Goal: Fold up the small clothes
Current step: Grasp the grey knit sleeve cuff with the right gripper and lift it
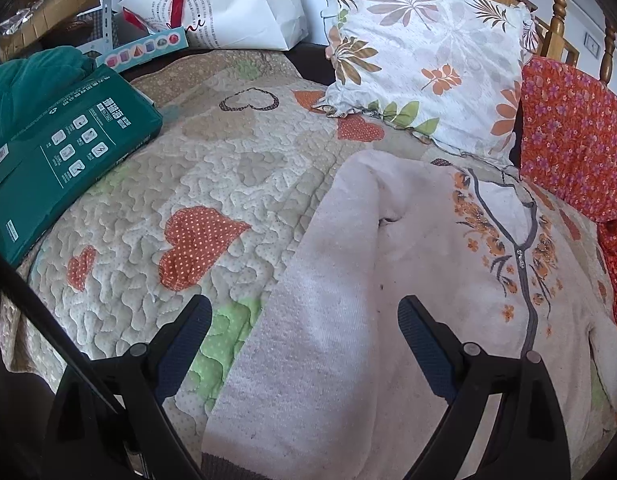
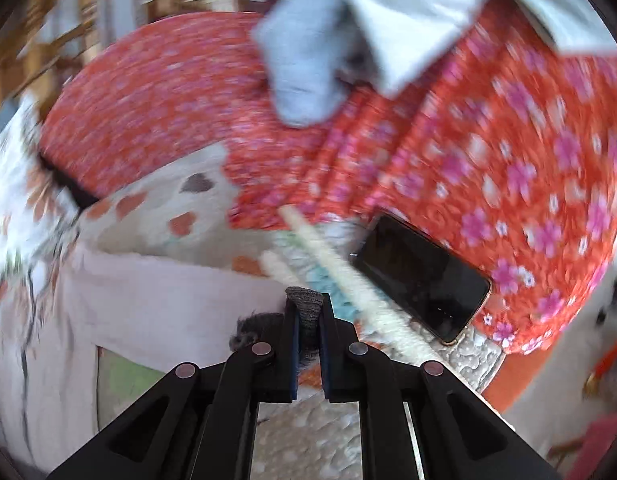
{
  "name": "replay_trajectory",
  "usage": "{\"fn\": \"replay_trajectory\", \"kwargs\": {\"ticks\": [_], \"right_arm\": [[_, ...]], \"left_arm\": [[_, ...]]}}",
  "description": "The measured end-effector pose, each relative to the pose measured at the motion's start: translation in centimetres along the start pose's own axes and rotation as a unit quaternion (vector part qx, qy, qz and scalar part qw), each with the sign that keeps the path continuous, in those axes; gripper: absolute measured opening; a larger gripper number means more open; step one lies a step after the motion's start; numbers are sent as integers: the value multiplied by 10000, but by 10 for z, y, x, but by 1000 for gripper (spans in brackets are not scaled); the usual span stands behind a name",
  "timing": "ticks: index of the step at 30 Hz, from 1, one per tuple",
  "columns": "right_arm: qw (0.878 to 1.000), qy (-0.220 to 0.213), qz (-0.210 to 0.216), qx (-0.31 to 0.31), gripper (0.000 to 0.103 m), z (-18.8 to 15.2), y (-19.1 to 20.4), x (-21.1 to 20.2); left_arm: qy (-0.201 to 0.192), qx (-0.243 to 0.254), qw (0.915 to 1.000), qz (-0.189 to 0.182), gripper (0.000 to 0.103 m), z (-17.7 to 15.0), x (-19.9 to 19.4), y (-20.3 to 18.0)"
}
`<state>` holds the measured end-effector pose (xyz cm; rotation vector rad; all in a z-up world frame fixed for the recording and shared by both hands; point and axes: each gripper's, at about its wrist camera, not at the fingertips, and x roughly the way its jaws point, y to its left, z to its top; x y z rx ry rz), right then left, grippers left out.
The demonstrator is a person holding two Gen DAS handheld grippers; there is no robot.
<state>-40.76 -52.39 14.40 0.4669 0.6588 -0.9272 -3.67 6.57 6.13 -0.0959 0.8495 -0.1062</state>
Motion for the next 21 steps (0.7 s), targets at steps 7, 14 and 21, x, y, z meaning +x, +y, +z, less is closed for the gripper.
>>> {"fn": "replay_trajectory", "kwargs": {"ticks": [7,14,21], "right_arm": [[9951,185,971,-86,9,7,67,4],[9646,651,2461,-690,9,3,238,15],[9200,1391,3333,-1519,9,-47,422,34]], "left_arm": [[-77,-140,9998,-68,94,28,-8,13],[-518,-482,9973,189,94,63,-20,55],[-223,-1014,9946,66,94,67,-2,98]]}}
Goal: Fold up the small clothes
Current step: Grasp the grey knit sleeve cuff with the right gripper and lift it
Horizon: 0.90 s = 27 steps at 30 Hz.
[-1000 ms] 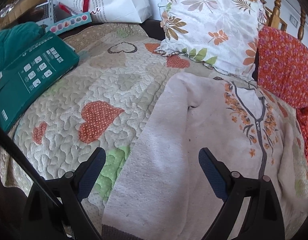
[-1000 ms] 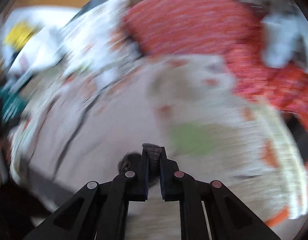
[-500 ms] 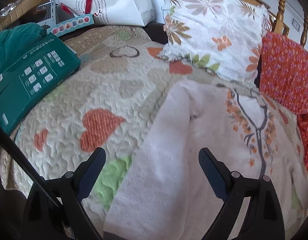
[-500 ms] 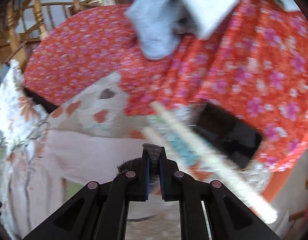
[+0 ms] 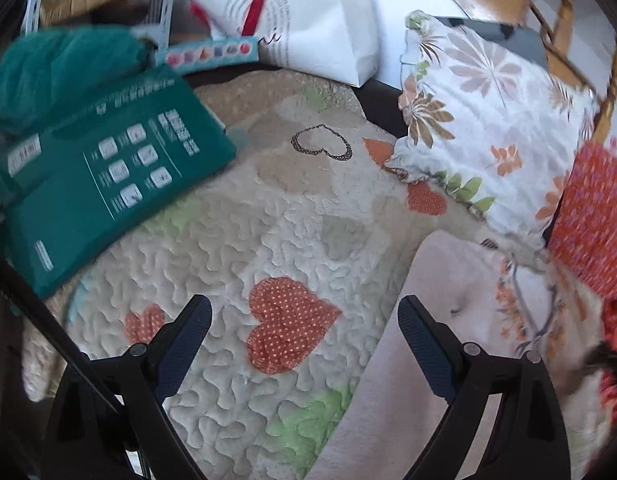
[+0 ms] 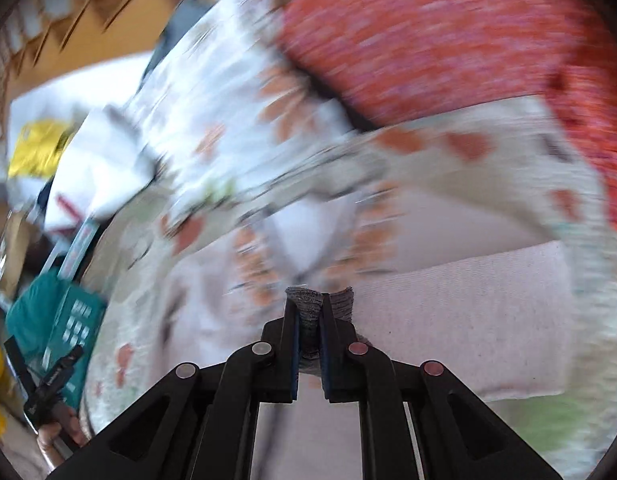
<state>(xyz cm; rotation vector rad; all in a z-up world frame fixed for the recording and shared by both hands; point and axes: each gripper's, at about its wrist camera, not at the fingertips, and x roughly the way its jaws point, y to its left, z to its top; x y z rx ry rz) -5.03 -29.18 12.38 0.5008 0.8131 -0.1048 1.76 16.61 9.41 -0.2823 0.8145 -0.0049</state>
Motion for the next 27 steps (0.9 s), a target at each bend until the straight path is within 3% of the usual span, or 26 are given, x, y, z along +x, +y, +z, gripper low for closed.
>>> {"fn": "replay_trajectory", "kwargs": {"ticks": [2,8,13,17,19,22,24,27], "right_arm": [[9992,299,120,-253,9,-4,38,45],[9948,856,34,-558,9,-19,96,141],[9924,1124,70,-488,9,-23,110,179],[9856,1430,137,-895,12,-29,130,201],[9845,1393,55,-1067,14,-26,134,195],[9869,1074,252,-1176,20,-25,141,163],[9839,1007,481,-1398,23,-36,148,136],[9712,1254,992,-1768,23,-73,161,102]], "left_arm": [[-51,-145,9999,20,94,4,0,10],[59,-588,9982,-119,94,11,4,28],[20,-488,9988,-81,94,11,5,24],[35,-479,9988,-76,94,10,5,21],[26,-486,9988,-47,94,10,4,22],[-41,-610,9981,69,94,10,1,31],[-59,-730,9973,101,94,11,0,40],[-89,-941,9954,147,94,11,-4,53]]}}
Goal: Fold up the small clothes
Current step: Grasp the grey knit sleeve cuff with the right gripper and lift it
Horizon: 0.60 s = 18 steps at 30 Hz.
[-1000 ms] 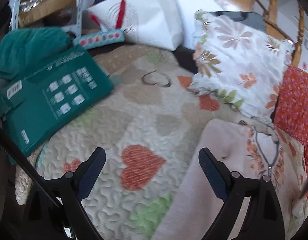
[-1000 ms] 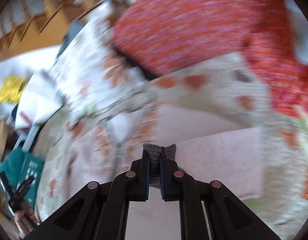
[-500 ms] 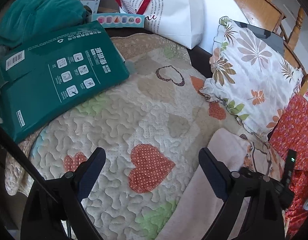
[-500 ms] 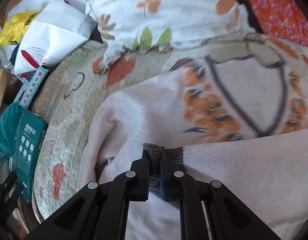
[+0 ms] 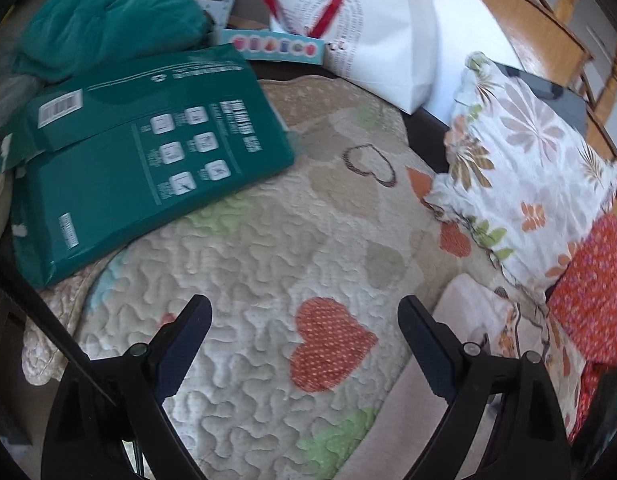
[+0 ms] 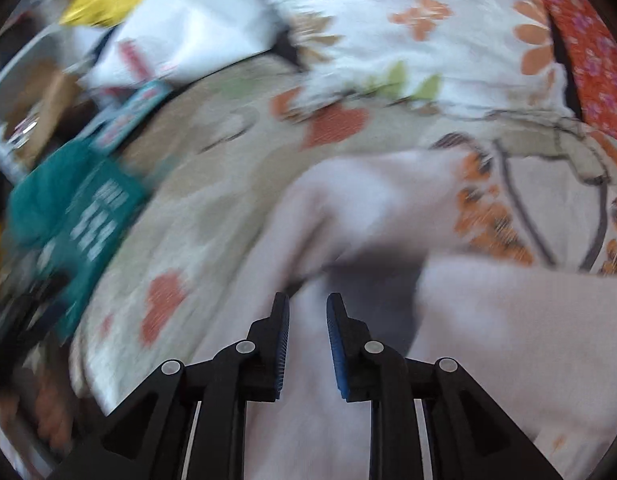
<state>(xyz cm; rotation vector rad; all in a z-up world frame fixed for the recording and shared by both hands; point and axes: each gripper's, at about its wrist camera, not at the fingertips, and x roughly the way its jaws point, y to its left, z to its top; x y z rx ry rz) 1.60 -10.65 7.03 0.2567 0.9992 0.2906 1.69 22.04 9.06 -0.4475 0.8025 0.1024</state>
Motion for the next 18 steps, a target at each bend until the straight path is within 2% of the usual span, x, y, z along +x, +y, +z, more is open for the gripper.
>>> {"fn": "replay_trajectory", "kwargs": {"ticks": [2,5,8,9,12,17,18], "right_arm": [[9984,241,355,-376,23,-35,26,-9],[9925,487,617,-934,25,-76,58,-14],[9843,615,807,-1442,45,-110,89,-13],[9816,587,771,-1644,51,-119,99,-12],[9713,545,567,-2243,56,-143,123,-6],[9457,519,-90,-3209,56,-178,151,28],[9438,535,-167,-3256,48,-179,152,33]], "left_arm": [[-15,-97,9999,26,94,0,-3,7],[-65,-217,9997,81,94,2,-8,16],[-162,-360,9991,174,94,4,-13,26],[-190,-426,9987,191,94,5,-15,31],[-227,-580,9977,258,94,7,-16,40],[-225,-715,9966,343,94,8,-17,51],[-228,-719,9965,354,94,8,-16,52]]}}
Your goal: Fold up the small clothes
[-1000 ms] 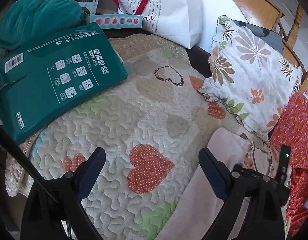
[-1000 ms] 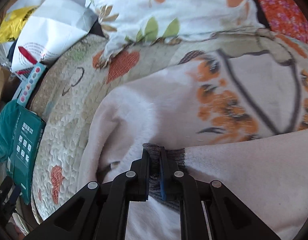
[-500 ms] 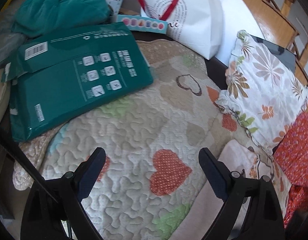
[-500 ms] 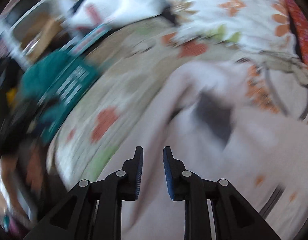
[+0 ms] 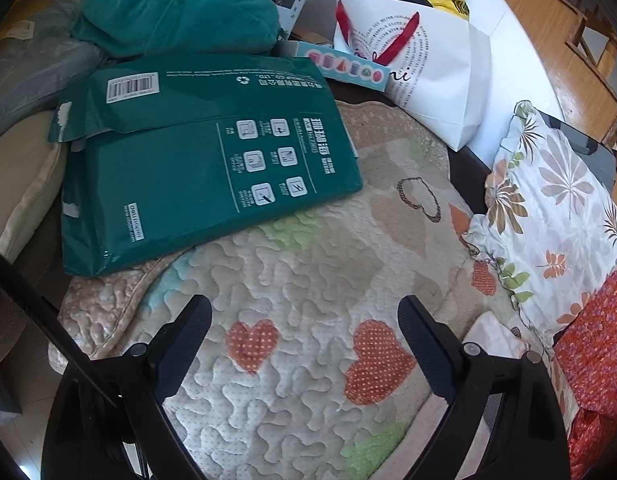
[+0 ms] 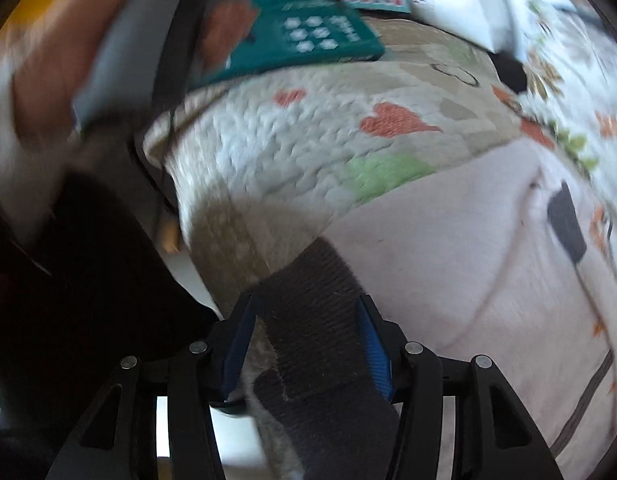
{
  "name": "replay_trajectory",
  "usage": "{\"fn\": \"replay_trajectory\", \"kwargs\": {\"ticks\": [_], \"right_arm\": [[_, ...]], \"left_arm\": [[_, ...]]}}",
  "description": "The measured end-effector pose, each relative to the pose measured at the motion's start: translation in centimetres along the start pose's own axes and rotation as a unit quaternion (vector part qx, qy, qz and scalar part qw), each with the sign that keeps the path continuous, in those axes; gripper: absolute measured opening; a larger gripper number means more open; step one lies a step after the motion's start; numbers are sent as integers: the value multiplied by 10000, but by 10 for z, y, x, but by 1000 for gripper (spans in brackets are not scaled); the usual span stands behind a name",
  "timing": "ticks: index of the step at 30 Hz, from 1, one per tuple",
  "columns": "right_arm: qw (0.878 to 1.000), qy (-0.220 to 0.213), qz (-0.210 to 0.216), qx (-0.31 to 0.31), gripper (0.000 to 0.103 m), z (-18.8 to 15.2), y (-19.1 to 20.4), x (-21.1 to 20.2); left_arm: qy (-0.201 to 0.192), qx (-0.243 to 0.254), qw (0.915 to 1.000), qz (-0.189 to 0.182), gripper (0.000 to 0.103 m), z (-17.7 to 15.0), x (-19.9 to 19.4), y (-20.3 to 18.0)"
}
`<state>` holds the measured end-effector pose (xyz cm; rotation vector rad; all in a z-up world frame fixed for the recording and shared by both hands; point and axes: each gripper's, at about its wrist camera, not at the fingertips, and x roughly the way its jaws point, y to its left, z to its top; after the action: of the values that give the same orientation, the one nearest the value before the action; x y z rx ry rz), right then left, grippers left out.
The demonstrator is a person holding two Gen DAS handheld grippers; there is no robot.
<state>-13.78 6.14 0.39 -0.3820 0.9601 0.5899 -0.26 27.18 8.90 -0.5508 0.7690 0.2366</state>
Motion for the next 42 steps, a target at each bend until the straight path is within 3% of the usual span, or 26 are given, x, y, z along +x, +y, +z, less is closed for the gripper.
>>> {"fn": "replay_trajectory", "kwargs": {"ticks": [1,2,4,7,12,15,19,20,22,23,24,25,26,28,31,32,33,36,38,40,41,42], "right_arm": [[9999,33,-131,5,33,-1,0,3],[9998,76,-108,159,5,2,-5,5],[9977,-40,178,657,4,10,-22,-8],[9920,-501,174,1145,3,22,-54,-45],[9598,-1472,-242,2379,3,18,-155,-136],[9275,-1732,-727,3231,2,-17,-227,-179],[8689,-1678,-1355,4455,1,-101,-308,-217],[8469,-1506,-1648,4826,1,-132,-331,-219],[8216,-1057,-2112,5188,1,-167,-355,-213],[8000,-602,-2490,5426,2,-192,-367,-205],[7930,-518,-2507,5528,4,-201,-372,-203],[7917,-583,-2348,5609,4,-210,-373,-203],[8000,-671,-2154,5559,4,-211,-369,-200],[8288,-671,-1926,5211,4,-196,-357,-190],[8597,-767,-1423,4845,33,-167,-344,-167],[8649,-820,-1354,4763,44,-158,-342,-160],[8675,-837,-1330,4720,48,-153,-342,-152],[8727,-767,-1199,4671,49,-141,-342,-124],[8752,-318,-1278,4654,52,-131,-347,-94],[8765,-88,-1547,4558,40,-124,-346,-85],[8791,-175,-1637,4472,9,-115,-342,-88],[8798,-279,-1449,4519,5,-111,-341,-90]], "left_arm": [[0,-2,10000,1,94,0,0,0],[-2,0,10000,-1,94,0,0,0],[-11,3,10000,-4,94,0,0,1],[11,8,10000,-28,94,0,0,0],[87,293,9995,-59,94,-9,2,-18],[109,573,9982,-107,94,-17,3,-35],[275,820,9961,-174,94,-29,10,-56],[311,860,9956,-191,94,-31,11,-61],[352,957,9946,-205,94,-37,13,-71],[363,1027,9938,-217,94,-41,14,-78],[369,1084,9931,-232,94,-43,14,-82],[379,1156,9923,-244,94,-47,14,-88],[396,1233,9913,-253,94,-50,15,-94],[446,1351,9895,-269,94,-55,18,-104],[506,1468,9874,-311,94,-63,21,-117],[515,1513,9866,-329,94,-66,21,-122],[519,1548,9860,-347,94,-68,21,-125],[535,1694,9833,-396,94,-74,22,-136],[558,1831,9806,-416,94,-78,23,-143],[569,1928,9787,-418,94,-80,23,-146],[561,1949,9784,-407,94,-80,23,-146],[541,1957,9784,-387,94,-80,23,-147]]}}
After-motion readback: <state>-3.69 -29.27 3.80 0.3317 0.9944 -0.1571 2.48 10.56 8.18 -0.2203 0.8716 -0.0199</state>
